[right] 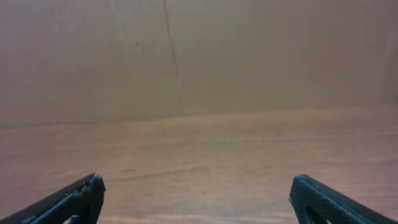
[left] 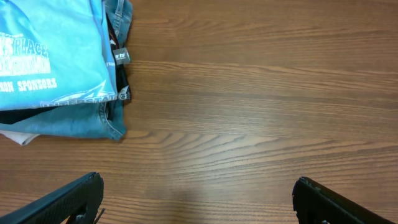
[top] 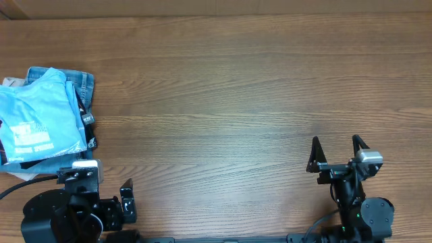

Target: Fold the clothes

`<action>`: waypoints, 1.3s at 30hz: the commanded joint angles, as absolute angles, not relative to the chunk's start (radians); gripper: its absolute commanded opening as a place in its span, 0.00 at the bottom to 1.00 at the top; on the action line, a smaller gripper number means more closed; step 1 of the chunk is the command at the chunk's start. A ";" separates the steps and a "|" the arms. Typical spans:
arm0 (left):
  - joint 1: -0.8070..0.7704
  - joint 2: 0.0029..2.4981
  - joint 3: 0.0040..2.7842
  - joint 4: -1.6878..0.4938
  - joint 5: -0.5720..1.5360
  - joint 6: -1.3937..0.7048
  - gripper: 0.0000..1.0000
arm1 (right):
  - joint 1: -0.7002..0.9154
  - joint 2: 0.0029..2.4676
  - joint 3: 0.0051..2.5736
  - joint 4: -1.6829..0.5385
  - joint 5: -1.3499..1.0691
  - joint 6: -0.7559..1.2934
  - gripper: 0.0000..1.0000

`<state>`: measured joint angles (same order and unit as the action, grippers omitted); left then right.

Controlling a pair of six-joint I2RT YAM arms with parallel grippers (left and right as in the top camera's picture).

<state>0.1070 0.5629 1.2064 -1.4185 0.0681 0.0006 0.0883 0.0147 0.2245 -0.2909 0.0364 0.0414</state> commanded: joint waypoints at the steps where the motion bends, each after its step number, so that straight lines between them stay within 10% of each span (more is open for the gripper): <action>1: 0.108 0.556 1.206 -1.418 0.072 0.015 1.00 | 0.067 0.003 0.165 -0.217 0.012 -0.013 1.00; 39: 0.108 0.556 1.206 -1.418 0.072 0.015 1.00 | 0.052 0.003 0.008 -0.083 -0.017 -0.067 1.00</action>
